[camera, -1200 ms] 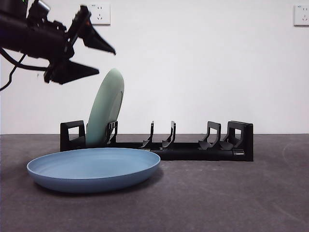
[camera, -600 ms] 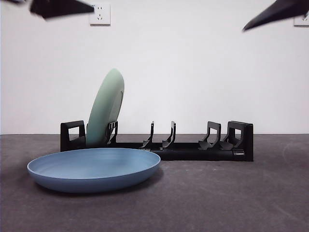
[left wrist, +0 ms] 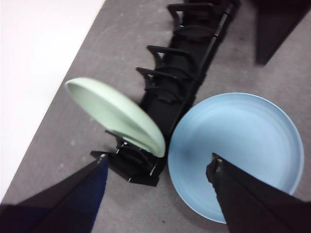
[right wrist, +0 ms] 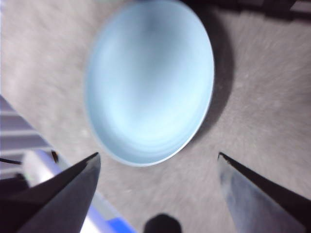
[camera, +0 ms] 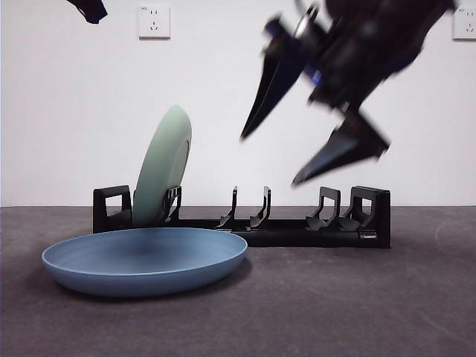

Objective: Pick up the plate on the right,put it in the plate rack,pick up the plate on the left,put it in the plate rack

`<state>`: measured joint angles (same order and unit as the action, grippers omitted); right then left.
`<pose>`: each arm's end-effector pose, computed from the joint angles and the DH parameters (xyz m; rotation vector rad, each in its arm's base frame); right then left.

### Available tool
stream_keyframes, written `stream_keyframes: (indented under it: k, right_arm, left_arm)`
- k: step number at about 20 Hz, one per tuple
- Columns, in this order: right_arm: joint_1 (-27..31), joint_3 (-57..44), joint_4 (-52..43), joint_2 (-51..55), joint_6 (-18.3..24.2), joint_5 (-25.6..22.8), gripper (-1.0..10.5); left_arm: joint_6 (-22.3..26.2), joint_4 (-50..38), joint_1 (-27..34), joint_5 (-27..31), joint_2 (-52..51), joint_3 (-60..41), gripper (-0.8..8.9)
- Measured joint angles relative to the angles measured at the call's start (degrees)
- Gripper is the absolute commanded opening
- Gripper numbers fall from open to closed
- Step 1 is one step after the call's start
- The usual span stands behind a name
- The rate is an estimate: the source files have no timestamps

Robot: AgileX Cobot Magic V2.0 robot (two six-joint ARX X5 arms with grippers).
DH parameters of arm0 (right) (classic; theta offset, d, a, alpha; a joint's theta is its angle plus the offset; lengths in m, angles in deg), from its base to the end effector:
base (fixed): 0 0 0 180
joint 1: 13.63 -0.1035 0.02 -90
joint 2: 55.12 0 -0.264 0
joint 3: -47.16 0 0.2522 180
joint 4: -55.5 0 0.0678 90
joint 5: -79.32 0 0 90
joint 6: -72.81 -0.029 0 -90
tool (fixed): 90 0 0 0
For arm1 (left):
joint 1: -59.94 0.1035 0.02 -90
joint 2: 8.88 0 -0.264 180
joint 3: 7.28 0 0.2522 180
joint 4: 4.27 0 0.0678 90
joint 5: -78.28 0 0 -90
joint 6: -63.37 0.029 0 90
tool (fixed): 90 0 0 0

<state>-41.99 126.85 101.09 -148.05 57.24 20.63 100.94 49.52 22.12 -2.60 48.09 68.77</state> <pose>0.2805 0.1685 0.2302 0.2513 1.1927 0.7939 0.1558 -0.1152 0.3524 0.8681 0.3870 -0.6604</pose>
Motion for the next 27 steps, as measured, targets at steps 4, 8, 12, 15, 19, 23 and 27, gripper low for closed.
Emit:
stream_keyframes:
  k: [4, 8, 12, 15, 19, 23, 27]
  right_arm:
    - [-1.33, 0.0, -6.16, -8.5, -0.31, 0.0, 3.0]
    - [-1.99, 0.0, -10.23, -13.66, -1.9, -0.02, 2.5]
    - [-2.49, 0.0, -13.77, -15.02, -3.69, 0.0, 1.8]
    - [-2.69, 0.07, -13.9, -16.63, -4.87, -0.61, -0.1]
    - [-3.1, 0.07, -14.05, -16.96, -5.79, -4.83, -0.2]
    - [-3.02, 0.07, -10.86, -15.69, -7.17, -5.79, -0.2]
    - [-1.64, 0.07, -5.03, -8.72, -7.13, -5.92, -0.2]
  left_arm:
    - [0.96, 0.44, -4.87, 1.25, 0.02, 0.0, 3.5]
    - [1.01, 0.44, -7.04, 1.27, 0.02, 0.0, 3.5]
    - [1.01, 0.46, -7.37, 1.27, 0.02, 0.0, 3.5]
    - [1.01, 0.48, -7.37, 1.29, 0.02, 0.0, 3.5]
    - [1.01, 0.96, -7.39, 1.05, 0.02, 0.0, 3.5]
    - [1.01, 2.75, -9.01, -5.55, 0.94, 0.02, 3.45]
    - [1.01, 5.66, -13.11, -6.34, 5.35, 0.02, 3.45]
